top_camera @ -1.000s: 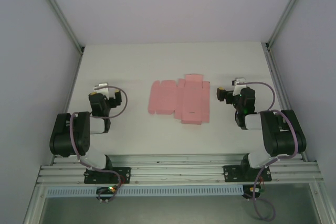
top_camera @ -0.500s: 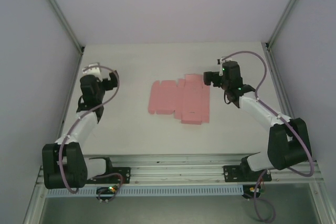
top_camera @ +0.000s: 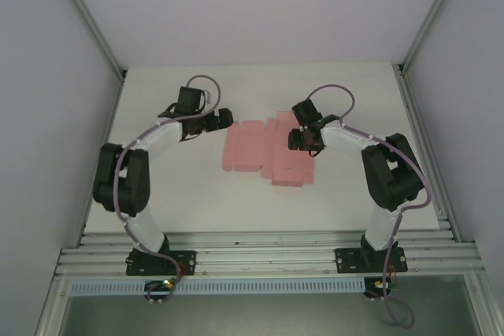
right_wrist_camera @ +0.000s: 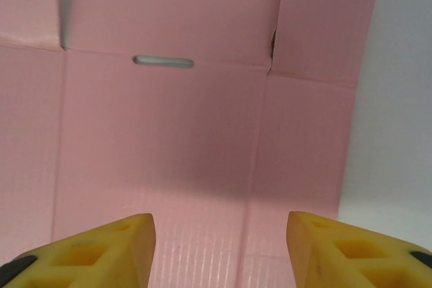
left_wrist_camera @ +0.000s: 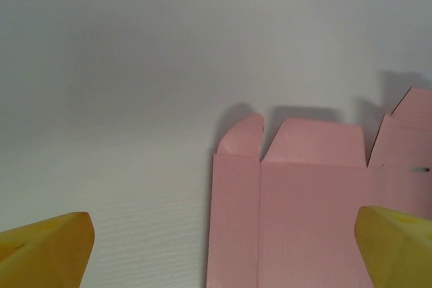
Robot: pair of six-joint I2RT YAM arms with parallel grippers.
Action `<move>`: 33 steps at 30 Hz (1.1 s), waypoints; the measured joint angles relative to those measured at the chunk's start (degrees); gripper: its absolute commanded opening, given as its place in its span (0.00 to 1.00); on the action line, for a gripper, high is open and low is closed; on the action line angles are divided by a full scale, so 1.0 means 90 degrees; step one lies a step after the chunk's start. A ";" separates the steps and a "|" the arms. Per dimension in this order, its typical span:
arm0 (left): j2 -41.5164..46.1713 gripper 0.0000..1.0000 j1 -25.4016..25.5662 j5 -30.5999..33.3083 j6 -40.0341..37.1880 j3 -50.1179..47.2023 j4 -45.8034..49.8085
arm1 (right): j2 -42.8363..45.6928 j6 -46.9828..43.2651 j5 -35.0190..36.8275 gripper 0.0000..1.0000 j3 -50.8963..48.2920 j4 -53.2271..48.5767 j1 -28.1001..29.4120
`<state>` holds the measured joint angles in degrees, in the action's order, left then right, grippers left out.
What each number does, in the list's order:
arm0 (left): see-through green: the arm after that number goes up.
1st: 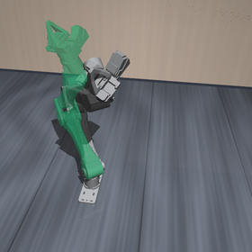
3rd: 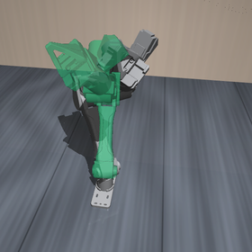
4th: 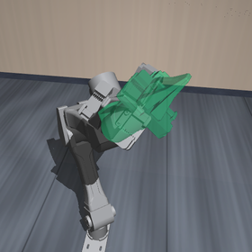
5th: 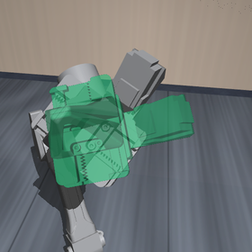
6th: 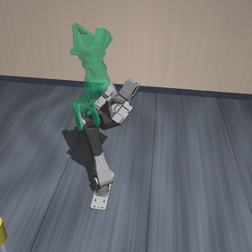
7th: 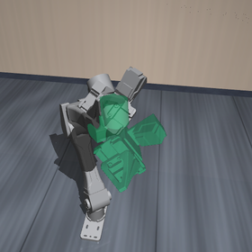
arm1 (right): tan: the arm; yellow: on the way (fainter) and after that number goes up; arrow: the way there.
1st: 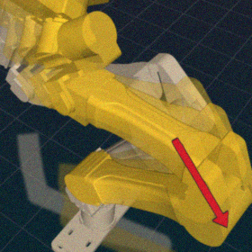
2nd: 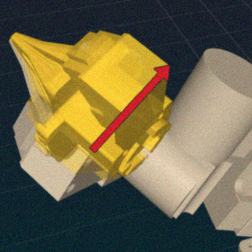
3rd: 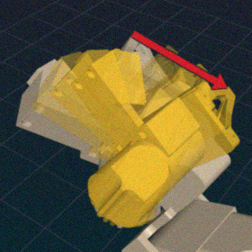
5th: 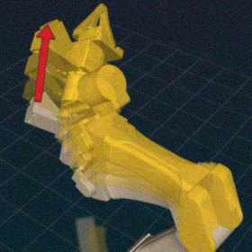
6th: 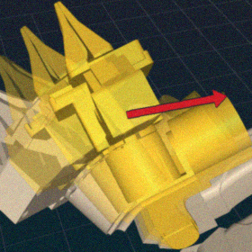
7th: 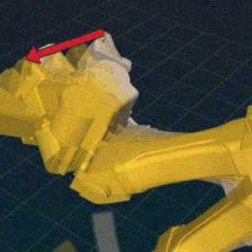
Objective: Assemble paper box
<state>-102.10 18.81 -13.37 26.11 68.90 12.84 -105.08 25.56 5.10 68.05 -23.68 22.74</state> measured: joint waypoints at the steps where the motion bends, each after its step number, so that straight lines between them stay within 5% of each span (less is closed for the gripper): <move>1: -0.0158 1.00 0.0005 -0.0112 0.0029 0.0083 0.0155 | -0.0097 0.0032 -0.0010 0.53 0.0053 -0.0036 -0.0010; 25: -0.1156 0.98 0.0034 -0.2990 0.0046 0.0304 0.0767 | -0.0313 0.0185 -0.0374 0.48 -0.0204 0.0304 -0.0352; 31: -0.1149 0.91 0.0002 -0.3784 0.0228 -0.0053 0.0051 | -0.0274 0.0185 -0.0415 0.48 -0.0342 0.0549 -0.0376; 33: -0.1124 0.80 -0.0034 -0.4053 0.0425 -0.0236 -0.0369 | -0.0209 0.0182 -0.0457 0.48 -0.0469 0.0712 -0.0381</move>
<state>-112.22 18.50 -49.84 29.93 66.78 9.52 -106.96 27.20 0.99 63.83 -17.28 19.31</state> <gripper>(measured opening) 0.895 0.477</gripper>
